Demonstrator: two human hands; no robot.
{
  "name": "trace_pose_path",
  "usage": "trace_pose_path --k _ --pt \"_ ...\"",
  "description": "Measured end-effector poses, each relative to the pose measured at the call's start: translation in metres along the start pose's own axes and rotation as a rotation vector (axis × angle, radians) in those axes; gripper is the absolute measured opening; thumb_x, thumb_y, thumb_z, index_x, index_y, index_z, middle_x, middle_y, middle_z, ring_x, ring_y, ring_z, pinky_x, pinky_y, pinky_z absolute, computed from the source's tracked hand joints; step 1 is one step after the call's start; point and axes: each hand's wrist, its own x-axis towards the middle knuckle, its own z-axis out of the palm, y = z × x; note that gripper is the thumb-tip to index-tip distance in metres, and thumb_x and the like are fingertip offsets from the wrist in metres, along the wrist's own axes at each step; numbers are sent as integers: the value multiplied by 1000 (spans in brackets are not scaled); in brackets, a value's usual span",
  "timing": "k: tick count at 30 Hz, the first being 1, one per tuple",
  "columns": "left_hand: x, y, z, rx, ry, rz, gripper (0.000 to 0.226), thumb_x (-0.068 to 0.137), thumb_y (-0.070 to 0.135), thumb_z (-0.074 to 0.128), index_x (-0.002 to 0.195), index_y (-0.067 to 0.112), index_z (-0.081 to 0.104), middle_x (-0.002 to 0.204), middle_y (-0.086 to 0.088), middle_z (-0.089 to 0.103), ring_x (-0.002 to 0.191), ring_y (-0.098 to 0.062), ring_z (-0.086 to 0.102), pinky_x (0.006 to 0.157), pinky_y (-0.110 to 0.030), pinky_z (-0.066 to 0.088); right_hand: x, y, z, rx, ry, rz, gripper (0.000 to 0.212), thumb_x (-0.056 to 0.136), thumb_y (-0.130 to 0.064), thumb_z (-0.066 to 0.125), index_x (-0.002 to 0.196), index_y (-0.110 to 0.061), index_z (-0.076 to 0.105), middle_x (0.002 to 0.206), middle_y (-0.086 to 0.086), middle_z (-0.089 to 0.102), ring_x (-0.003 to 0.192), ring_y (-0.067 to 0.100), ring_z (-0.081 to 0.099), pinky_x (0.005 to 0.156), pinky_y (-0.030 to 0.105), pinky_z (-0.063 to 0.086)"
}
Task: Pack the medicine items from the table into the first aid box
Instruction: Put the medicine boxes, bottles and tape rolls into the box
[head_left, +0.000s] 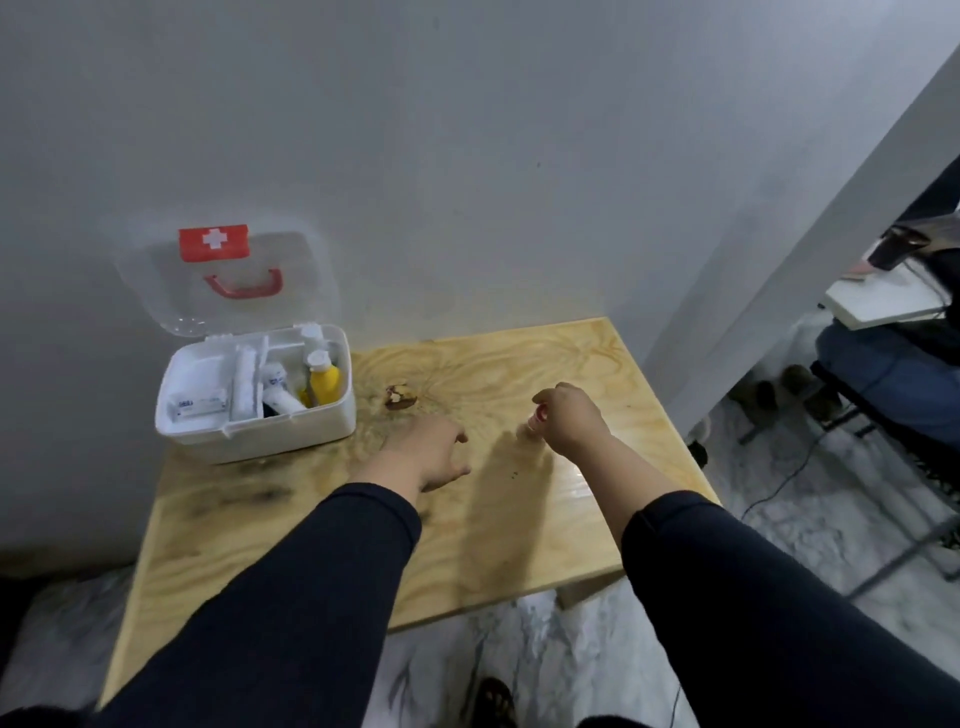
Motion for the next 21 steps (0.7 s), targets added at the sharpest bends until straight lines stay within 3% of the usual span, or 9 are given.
trace_pose_path --k 8,16,21 --pt "10 10 20 -156 -42 -92 50 89 40 63 133 18 54 129 -2 61 114 -19 61 95 -41 52 17 13 18 46 -97 -140 39 91 -9 48 128 -11 57 124 11 56 114 31 55 91 34 47" --pt "3 8 13 -136 -2 -162 47 90 39 61 132 19 54 136 -3 55 120 -24 57 98 -42 49 18 10 15 76 -102 -162 31 88 -9 50 116 -12 64 115 11 64 103 30 61 80 30 48" --pt "-11 -8 -15 -174 61 -218 43 91 37 60 130 19 57 132 -1 60 119 -23 58 98 -41 49 22 -36 -18 86 -97 -304 29 89 -15 52 116 -12 64 109 9 69 99 26 64 71 24 43"
